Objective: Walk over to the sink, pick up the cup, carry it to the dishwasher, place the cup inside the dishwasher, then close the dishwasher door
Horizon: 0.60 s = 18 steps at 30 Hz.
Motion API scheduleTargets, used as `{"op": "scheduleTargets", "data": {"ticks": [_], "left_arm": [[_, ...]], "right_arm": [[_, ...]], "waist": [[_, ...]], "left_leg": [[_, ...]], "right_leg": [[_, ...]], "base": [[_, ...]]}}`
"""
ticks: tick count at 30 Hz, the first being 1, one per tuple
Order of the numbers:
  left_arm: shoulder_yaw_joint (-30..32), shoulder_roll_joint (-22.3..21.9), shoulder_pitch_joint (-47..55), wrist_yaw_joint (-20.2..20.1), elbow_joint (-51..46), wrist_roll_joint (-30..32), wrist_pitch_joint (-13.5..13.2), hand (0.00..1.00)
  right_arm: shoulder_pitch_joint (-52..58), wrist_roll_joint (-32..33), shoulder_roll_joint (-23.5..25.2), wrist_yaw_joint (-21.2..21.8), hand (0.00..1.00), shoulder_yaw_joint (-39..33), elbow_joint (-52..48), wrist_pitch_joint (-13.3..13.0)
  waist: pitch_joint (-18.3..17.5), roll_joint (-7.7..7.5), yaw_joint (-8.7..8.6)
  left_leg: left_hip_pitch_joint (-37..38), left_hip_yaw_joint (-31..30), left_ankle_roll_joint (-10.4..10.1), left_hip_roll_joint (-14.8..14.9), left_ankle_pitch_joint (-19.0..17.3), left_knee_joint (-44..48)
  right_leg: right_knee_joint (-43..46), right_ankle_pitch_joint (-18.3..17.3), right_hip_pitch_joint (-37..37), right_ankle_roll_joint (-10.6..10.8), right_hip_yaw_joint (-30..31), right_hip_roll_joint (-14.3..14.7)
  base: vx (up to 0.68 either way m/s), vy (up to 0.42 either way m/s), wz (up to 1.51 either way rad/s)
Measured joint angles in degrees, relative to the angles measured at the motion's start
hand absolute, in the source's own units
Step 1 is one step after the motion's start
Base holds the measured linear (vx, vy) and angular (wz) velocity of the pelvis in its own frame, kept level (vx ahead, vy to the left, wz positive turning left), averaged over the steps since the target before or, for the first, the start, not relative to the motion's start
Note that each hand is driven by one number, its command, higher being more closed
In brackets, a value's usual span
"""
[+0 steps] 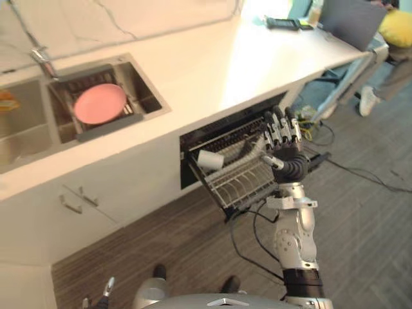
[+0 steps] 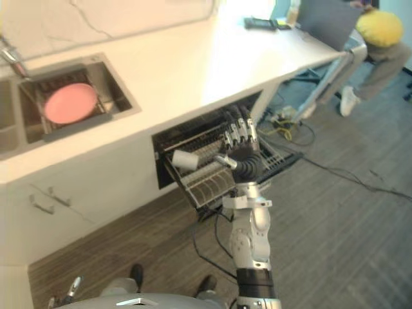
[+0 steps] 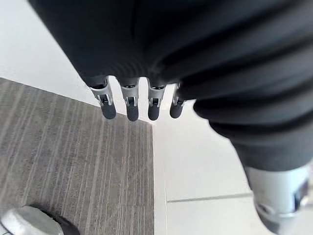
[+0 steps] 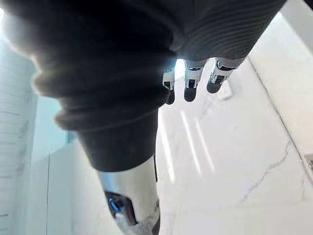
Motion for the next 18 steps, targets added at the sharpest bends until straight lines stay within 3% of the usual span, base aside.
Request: {"op": "scheduleTargets", "data": {"ticks": [1, 2, 4, 5, 8, 11, 12, 13, 14, 15, 16, 17, 18], "left_arm": [[0.9, -0.1, 0.0, -0.3, 0.7, -0.5, 0.1, 0.0], [2.9, -0.2, -0.1, -1.0, 1.8, -0.5, 0.3, 0.0], [4.4, -0.9, 0.0, -1.4, 2.7, 1.0, 0.3, 0.0], [4.8, -1.3, 0.2, -1.5, 3.1, 1.7, 0.4, 0.0], [5.0, -1.3, 1.1, -2.4, 3.6, 2.7, 0.7, 0.0], [5.1, -1.3, 0.6, -3.6, 5.0, 2.8, 2.0, 0.0], [5.0, -1.0, 0.4, -4.1, 5.2, 4.0, 2.3, 0.0], [4.6, -0.5, 0.3, -4.5, 5.1, 4.7, 2.3, 0.0], [4.0, 0.9, -0.7, -4.7, 5.0, 6.1, 2.2, 0.0], [3.2, 1.8, -1.7, -4.7, 4.6, 7.5, 2.2, 0.0], [2.4, 2.1, -2.2, -4.8, 4.7, 7.9, 2.1, 0.0], [0.4, 2.9, -2.4, -4.7, 4.5, 8.2, 1.9, 0.0], [-0.7, 3.6, -2.5, -4.7, 4.5, 8.3, 1.8, 0.0]], "right_arm": [[0.0, 0.0, 0.0, -0.1, 0.0, -0.2, 0.0, 0.0], [0.0, 0.1, -0.3, -0.3, 0.0, -1.7, -0.1, -0.1], [0.1, 0.4, -3.4, -1.7, 0.0, -4.4, -0.1, -0.7], [0.0, 0.7, -5.0, -2.5, 0.0, -5.8, -0.1, -0.7], [0.1, 1.1, -4.6, -2.7, 0.0, -7.4, -0.5, -0.7], [1.8, 1.1, -3.1, -3.6, 0.0, -7.7, -2.5, 0.0], [3.5, 1.4, -2.9, -3.7, 0.0, -8.1, -4.1, 0.5], [4.7, 2.3, -2.5, -3.7, 0.0, -8.2, -5.0, 0.7], [8.0, 3.5, -1.7, -3.7, 0.0, -9.4, -7.3, 0.7], [10.7, 4.7, -1.6, -3.8, 0.0, -11.0, -9.1, 0.7], [11.4, 5.1, -1.6, -4.0, 0.0, -12.2, -9.8, 0.7], [11.7, 5.7, -1.6, -4.7, 0.0, -14.1, -11.0, 0.7], [11.7, 5.8, -1.6, -5.0, 0.0, -15.0, -11.6, 0.7]], "waist": [[-0.3, 0.1, -0.05], [-0.4, 0.19, -0.89], [-0.9, 1.19, -1.73], [-1.2, 1.79, -1.3], [-1.3, 1.66, -0.77], [-1.0, 1.0, -2.63], [-1.0, 0.94, -3.54], [-0.8, 0.68, -4.24], [-0.7, -0.09, -6.46], [-0.8, -1.08, -8.12], [-0.8, -1.5, -8.47], [-0.8, -1.85, -8.75], [-0.8, -2.58, -8.78]], "left_leg": [[0.0, 1.7, 0.7, 0.3, -0.2, -0.3], [0.4, 8.8, 2.1, 2.2, -0.3, -0.4], [0.7, 15.0, 1.7, 3.8, 2.4, -0.8], [0.9, 14.9, 0.3, 3.6, 4.1, -1.2], [2.1, 14.7, 0.8, 1.4, 4.5, -3.3], [3.6, 15.3, 1.0, -0.8, 4.6, -6.4], [3.7, 14.9, 1.2, -1.2, 4.5, -6.1], [3.1, 14.0, 1.8, -1.4, 4.1, -5.0], [0.8, 10.3, 2.7, -1.9, 2.8, -1.5], [-0.9, 6.4, 3.0, -3.1, 2.2, 0.2], [-1.1, 4.9, 3.1, -3.7, 2.3, 0.1], [-0.4, 2.2, 3.8, -4.6, 3.4, -0.8], [-0.3, 0.5, 3.8, -5.1, 4.2, -1.4]], "right_leg": [[0.0, 0.0, 0.3, 0.0, -0.8, -0.2], [0.0, -0.1, 1.9, 0.3, -3.8, -0.9], [0.0, -0.3, 4.1, 1.3, -7.9, -1.7], [0.0, -0.2, 4.9, 1.7, -9.0, -2.0], [0.0, 0.3, 5.2, 3.0, -9.4, -3.9], [3.3, -1.9, 4.9, 3.2, -9.0, -6.5], [9.5, -7.1, 2.4, 3.1, -3.7, -7.9], [11.0, -10.0, 1.3, 3.2, 0.7, -7.4], [11.3, -13.5, 1.1, 2.8, 9.0, -4.5], [10.9, -15.3, 1.2, 2.0, 15.5, -2.0], [11.1, -16.0, 1.3, 1.4, 17.9, -1.3], [12.4, -16.6, 1.2, -0.5, 21.1, -0.6], [13.8, -15.8, 1.5, -0.1, 22.3, -0.6]], "base": [[-0.04, 0.015, 0.78], [-0.01, 0.018, 0.94], [0.0, 0.081, 1.17], [0.0, 0.178, 0.86], [0.0, 0.174, 0.18], [0.01, 0.148, 0.14], [0.04, 0.115, 0.3], [0.04, 0.046, 0.9], [0.05, -0.025, 1.51], [0.08, -0.033, 1.65], [0.16, -0.037, 1.43], [0.19, -0.017, 1.02], [0.21, -0.009, 0.87]]}}
